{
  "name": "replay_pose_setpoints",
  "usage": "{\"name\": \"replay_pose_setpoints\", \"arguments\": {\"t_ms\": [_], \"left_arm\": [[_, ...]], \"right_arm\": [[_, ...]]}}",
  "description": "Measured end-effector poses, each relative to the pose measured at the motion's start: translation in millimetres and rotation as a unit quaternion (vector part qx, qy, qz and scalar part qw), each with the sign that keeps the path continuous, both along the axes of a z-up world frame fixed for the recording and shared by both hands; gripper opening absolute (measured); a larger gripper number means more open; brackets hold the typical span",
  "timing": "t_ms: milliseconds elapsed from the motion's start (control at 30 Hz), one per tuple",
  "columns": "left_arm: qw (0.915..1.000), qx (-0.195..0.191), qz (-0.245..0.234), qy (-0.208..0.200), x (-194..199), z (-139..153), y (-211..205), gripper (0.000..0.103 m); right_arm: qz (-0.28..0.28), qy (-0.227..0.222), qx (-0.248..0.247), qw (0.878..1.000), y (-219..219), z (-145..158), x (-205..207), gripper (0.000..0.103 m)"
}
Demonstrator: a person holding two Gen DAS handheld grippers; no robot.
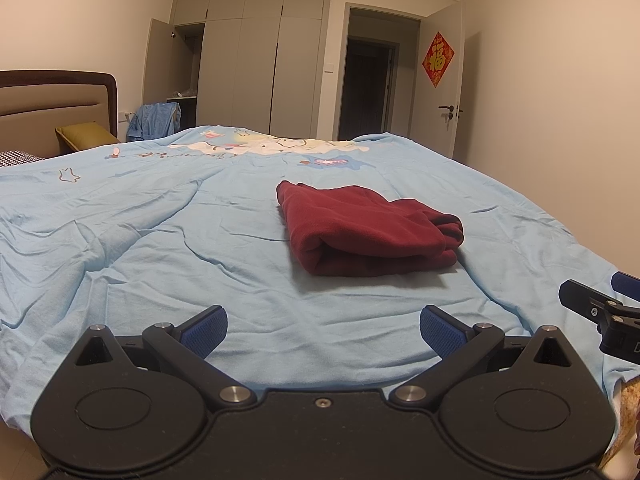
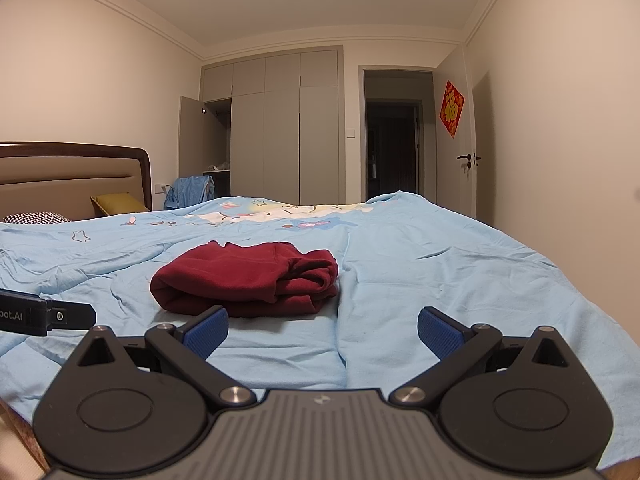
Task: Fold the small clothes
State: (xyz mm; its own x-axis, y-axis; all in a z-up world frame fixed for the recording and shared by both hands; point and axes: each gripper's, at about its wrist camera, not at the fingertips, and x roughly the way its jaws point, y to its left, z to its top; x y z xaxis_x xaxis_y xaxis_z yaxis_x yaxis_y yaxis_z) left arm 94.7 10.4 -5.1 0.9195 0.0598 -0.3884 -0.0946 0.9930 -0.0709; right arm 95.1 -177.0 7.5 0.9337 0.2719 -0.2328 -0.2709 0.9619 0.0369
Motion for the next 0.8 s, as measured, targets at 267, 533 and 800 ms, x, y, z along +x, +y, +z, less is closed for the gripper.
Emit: {"name": "replay_pose_setpoints", "arguments": {"t_ms": [267, 533, 800], "left_arm": [[1.0000, 0.000, 0.000, 0.000, 0.4, 0.6, -0.2, 0.102], [1.0000, 0.000, 0.000, 0.000, 0.4, 0.8, 0.0, 0.102], [0.9998, -0.002, 0.014, 0.011, -0.5, -2.2, 0.9, 0.102]], "right_arm": [[0.000, 0.001, 0.000, 1.000, 0.0, -0.7, 0.1, 0.103], [0.000, 0.001, -0.001, 1.000, 0.0, -0.5, 0.1, 0.103], [0.000, 0.001, -0.001, 1.000, -0.1, -0.3, -0.1, 0.103]]}}
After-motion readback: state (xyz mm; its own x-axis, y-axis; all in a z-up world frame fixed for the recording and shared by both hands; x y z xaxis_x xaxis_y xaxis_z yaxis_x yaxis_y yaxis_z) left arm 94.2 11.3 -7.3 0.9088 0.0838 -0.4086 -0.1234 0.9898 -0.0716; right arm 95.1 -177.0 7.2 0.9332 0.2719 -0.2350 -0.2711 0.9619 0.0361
